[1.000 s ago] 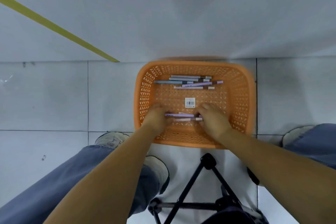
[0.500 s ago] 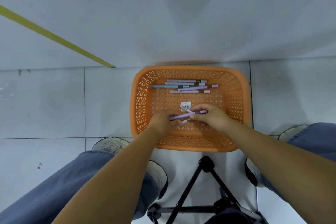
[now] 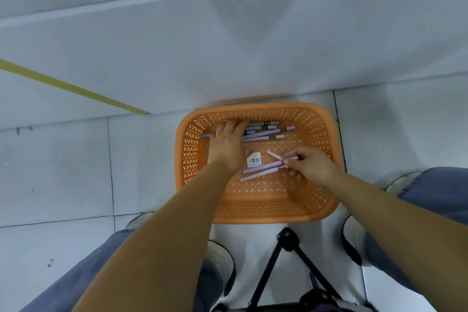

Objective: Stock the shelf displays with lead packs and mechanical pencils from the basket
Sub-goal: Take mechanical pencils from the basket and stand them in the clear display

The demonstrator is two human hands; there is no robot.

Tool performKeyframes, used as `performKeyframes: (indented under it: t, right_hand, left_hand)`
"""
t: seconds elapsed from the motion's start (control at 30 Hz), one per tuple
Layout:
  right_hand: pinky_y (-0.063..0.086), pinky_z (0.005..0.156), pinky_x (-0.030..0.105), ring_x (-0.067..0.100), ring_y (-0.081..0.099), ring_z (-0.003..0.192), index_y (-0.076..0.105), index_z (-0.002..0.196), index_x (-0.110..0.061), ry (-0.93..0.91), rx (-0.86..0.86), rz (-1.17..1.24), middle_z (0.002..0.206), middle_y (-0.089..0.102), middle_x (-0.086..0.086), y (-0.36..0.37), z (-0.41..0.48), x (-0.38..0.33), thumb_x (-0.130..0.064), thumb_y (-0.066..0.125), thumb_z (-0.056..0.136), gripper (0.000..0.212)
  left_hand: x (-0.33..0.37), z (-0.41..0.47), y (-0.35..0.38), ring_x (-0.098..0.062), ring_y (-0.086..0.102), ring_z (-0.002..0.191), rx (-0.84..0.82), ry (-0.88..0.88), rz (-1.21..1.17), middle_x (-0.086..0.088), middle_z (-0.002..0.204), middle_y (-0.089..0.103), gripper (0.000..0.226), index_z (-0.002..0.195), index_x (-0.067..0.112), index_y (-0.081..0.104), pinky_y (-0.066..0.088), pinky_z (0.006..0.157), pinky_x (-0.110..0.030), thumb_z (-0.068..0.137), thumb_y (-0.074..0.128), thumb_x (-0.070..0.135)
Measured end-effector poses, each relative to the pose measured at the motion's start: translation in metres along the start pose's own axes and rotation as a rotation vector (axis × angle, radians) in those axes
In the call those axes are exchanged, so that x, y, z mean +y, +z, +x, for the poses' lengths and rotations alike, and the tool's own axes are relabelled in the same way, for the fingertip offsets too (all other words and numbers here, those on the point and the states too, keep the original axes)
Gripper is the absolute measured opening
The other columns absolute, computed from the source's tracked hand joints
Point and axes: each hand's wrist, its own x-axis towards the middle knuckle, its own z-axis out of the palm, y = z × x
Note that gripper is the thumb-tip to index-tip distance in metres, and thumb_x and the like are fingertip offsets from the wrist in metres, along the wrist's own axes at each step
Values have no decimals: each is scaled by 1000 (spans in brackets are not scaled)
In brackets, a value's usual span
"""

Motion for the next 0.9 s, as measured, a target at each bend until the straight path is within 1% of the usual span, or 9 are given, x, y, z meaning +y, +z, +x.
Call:
performKeyframes:
  t: [0.17, 0.27, 0.43, 0.53, 0.6, 0.7, 0.77, 0.83, 0.9]
  right_hand:
    - [47, 51, 14, 11, 61, 63, 70, 100, -15, 34, 13, -7, 77, 69, 5, -2, 4, -3, -14, 65, 92, 10]
    - [50, 55, 17, 14, 62, 66, 70, 103, -12, 36, 10, -17, 84, 71, 12, -3, 6, -6, -14, 66, 91, 13]
    - [50, 56, 22, 13, 62, 65, 67, 104, -12, 46, 29, 14, 82, 70, 9, -4, 8, -6, -14, 68, 89, 15]
    - [48, 53, 20, 12, 62, 63, 66, 104, -10, 38, 37, 31, 81, 69, 6, -4, 7, -7, -13, 68, 89, 15]
    - [47, 50, 18, 10, 62, 60, 67, 104, -7, 17, 37, 29, 79, 69, 6, -5, 4, -9, -12, 67, 89, 15]
    - [46, 46, 14, 1, 60, 49, 67, 101, -7, -37, 25, 1, 73, 67, 3, -9, -3, -15, -12, 66, 90, 12]
    - [45, 45, 13, 0, 60, 48, 68, 99, -8, -84, 22, -19, 73, 68, 3, -11, -9, -22, -13, 66, 91, 11]
    - [46, 47, 14, 5, 63, 55, 68, 98, -9, -147, 26, -43, 77, 69, 7, -13, -17, -32, -15, 66, 91, 10]
    - [48, 50, 16, 11, 65, 59, 68, 94, -13, -217, 40, -83, 77, 70, 6, -16, -26, -43, -17, 67, 90, 6]
  left_hand:
    - [1, 11, 8, -32, 33, 130, -15, -12, 90, -7, 142, 40, 52, 142, 27, 47, 31, 110, -52, 94, 64, 38]
    - [-1, 15, 8, -32, 37, 130, -69, -1, 111, -8, 139, 43, 43, 137, 23, 50, 31, 110, -52, 97, 59, 36]
    - [-1, 15, 7, -36, 41, 129, -224, 4, 117, -13, 143, 41, 39, 138, 14, 44, 38, 107, -53, 101, 52, 21]
    - [0, 15, 5, -38, 38, 131, -292, 26, 157, -17, 146, 36, 38, 139, 10, 41, 36, 108, -57, 102, 42, 12]
    - [-1, 14, 2, -39, 40, 129, -320, 39, 119, -20, 145, 38, 37, 139, 7, 41, 36, 108, -52, 102, 41, 11]
    - [-2, 7, -6, -27, 53, 103, -400, 11, -65, -19, 132, 53, 33, 135, 7, 43, 42, 83, -36, 102, 46, 13]
    - [1, -4, -12, -19, 53, 89, -425, -17, -188, -12, 117, 58, 32, 132, 9, 44, 41, 72, -31, 103, 48, 21]
    - [8, -17, -19, -19, 55, 88, -414, -23, -267, -6, 108, 55, 31, 129, 11, 46, 43, 70, -32, 104, 48, 29]
    - [15, -30, -27, -17, 58, 84, -387, -25, -348, -4, 102, 56, 22, 121, 16, 45, 46, 67, -30, 104, 48, 30]
